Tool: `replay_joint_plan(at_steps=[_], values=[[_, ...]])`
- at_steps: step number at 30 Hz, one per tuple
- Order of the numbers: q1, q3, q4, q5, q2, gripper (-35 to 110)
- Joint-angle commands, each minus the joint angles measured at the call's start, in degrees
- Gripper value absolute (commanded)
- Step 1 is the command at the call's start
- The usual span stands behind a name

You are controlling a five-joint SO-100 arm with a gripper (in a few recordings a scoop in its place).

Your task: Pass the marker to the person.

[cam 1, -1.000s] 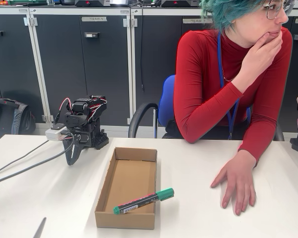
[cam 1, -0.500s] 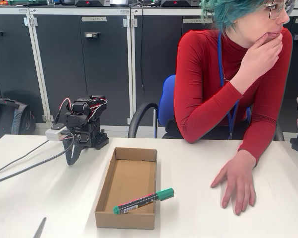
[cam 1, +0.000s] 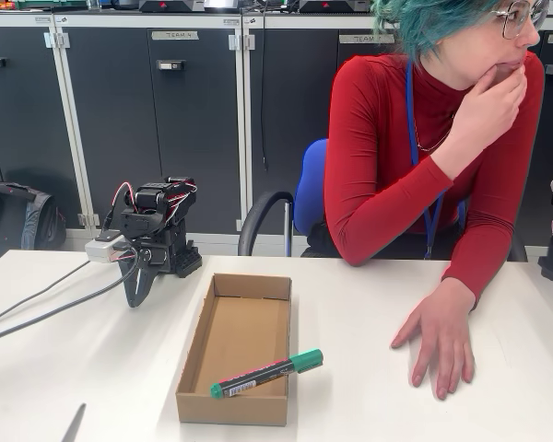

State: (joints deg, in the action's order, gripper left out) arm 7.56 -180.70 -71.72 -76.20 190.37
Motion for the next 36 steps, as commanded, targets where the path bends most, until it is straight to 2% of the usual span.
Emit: replay_joint_plan(at_steps=[1,3,10,15,17,23,29,33,36], values=[[-0.6,-1.0,-0.2,-1.7,0.4,4],[-1.1,0.8,1.2,-6.2,-2.3,-2],[-0.6,28.3,10.9,-5.9,-34.4,9],[0.8,57.3,13.9,7.6,-60.6,10],[1.8,68.9,13.7,12.5,-70.2,16],[6.4,93.8,15.6,20.0,-93.3,18],[8.3,110.7,16.8,27.2,-110.7,19],[7.1,114.5,17.4,32.7,-114.0,21],[4.7,116.2,13.5,37.1,-113.6,21]])
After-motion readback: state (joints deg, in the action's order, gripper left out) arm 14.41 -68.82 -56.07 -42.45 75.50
